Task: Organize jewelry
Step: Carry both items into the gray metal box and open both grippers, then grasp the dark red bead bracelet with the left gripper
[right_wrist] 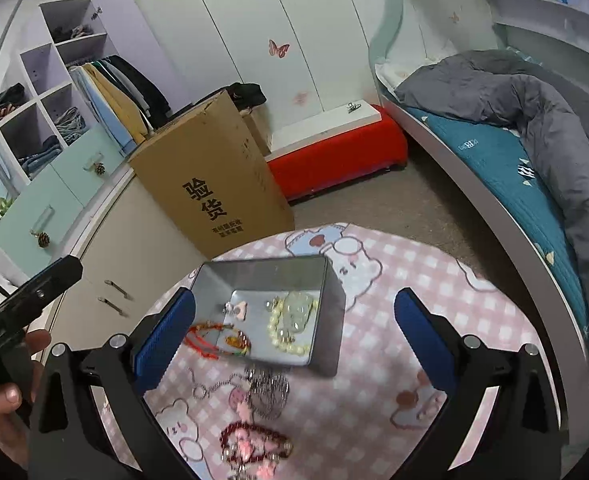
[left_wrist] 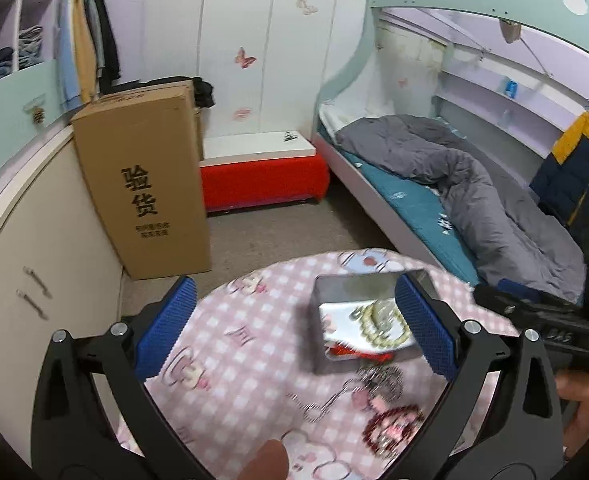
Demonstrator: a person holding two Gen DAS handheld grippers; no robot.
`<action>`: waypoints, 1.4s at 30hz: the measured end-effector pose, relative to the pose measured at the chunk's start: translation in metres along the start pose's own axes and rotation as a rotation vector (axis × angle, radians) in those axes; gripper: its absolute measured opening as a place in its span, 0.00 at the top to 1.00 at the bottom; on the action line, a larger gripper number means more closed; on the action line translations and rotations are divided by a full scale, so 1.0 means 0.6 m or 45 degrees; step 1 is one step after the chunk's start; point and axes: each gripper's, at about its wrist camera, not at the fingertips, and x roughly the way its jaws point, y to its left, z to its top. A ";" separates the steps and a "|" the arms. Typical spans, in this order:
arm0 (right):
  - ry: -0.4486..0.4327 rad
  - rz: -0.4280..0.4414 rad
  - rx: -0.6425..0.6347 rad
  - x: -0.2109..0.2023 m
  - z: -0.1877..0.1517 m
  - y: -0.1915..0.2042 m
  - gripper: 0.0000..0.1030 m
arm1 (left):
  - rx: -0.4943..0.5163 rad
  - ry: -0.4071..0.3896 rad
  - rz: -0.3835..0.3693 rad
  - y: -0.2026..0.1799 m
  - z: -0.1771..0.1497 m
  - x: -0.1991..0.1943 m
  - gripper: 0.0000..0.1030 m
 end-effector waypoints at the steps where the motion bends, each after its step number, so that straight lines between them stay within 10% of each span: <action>1: -0.005 -0.005 -0.013 -0.008 -0.009 0.003 0.07 | 0.004 0.000 0.014 0.002 -0.010 -0.006 0.06; 13: 0.001 -0.077 -0.149 -0.066 -0.106 0.044 0.07 | 0.070 0.103 0.147 0.009 -0.156 -0.033 0.06; 35: 0.172 -0.152 -0.075 -0.061 -0.225 -0.019 0.07 | 0.297 0.355 0.009 -0.097 -0.226 0.093 0.06; 40: 0.177 -0.144 -0.054 -0.059 -0.230 -0.027 0.07 | 0.335 0.435 -0.022 -0.107 -0.234 0.121 0.22; 42: 0.178 -0.141 -0.051 -0.059 -0.231 -0.029 0.07 | 0.315 0.447 -0.089 -0.110 -0.232 0.121 0.44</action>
